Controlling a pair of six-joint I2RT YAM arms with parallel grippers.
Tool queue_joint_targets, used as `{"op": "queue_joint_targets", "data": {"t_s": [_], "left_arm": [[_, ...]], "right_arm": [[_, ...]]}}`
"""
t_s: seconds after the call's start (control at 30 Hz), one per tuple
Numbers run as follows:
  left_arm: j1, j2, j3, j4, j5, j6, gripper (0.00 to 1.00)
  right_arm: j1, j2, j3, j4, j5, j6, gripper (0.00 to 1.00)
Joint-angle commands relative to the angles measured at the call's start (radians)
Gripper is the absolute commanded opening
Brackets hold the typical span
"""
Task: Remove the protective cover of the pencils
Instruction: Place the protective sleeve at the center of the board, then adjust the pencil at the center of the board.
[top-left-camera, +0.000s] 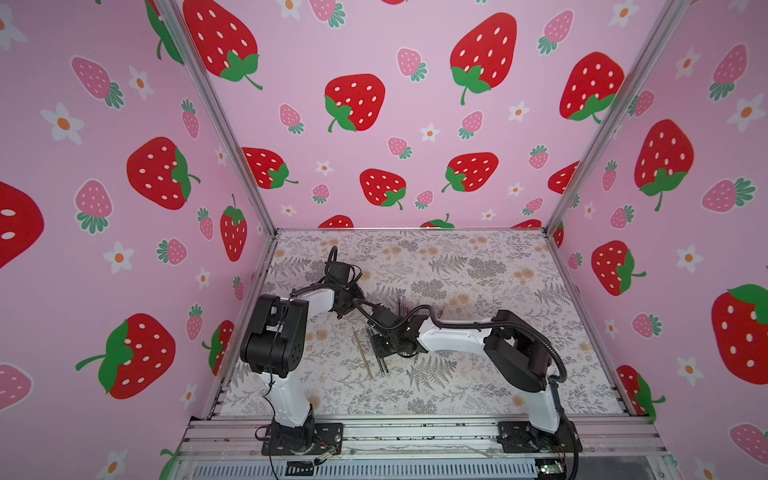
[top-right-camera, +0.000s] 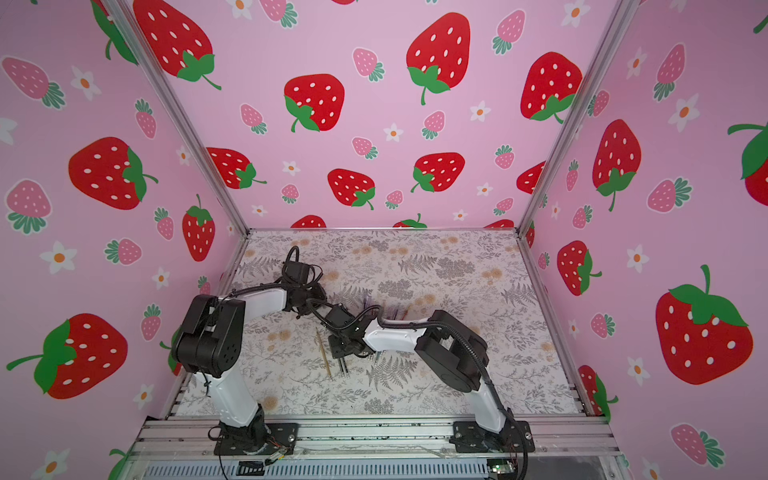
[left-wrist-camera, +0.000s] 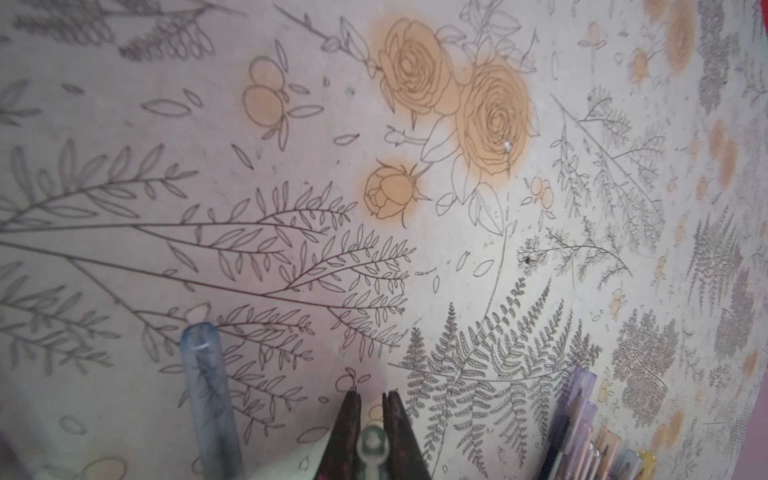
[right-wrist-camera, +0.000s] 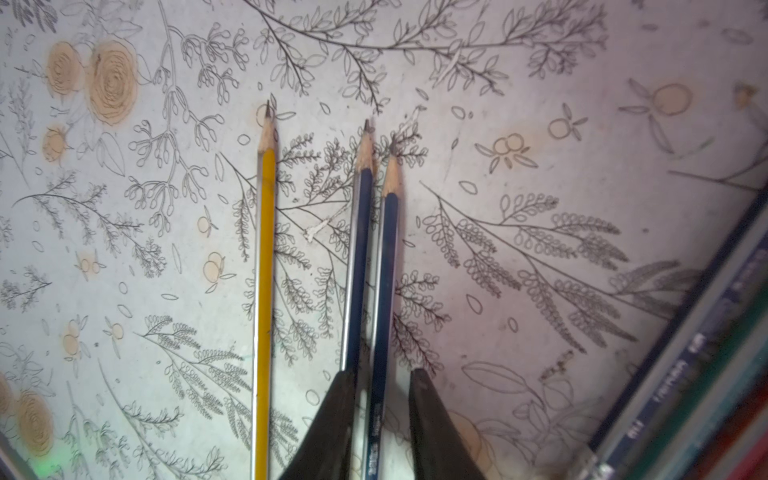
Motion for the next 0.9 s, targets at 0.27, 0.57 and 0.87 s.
{"op": "queue_joint_targets", "data": {"t_s": [0.27,0.57,0.87], "left_arm": [[-0.003,-0.001,0.024,-0.065,-0.036,0.021,0.19],[-0.004,-0.03,0.011,-0.065,-0.036,0.018,0.23],[-0.003,-0.108,0.013,-0.089,-0.022,0.029,0.26]], "right_arm": [[0.003,-0.118,-0.04,-0.075,0.065,-0.042,0.35],[0.003,-0.28,-0.15,-0.095,0.193,-0.038,0.38],[-0.012,-0.309,-0.207,-0.096,0.244,-0.003,0.35]]}}
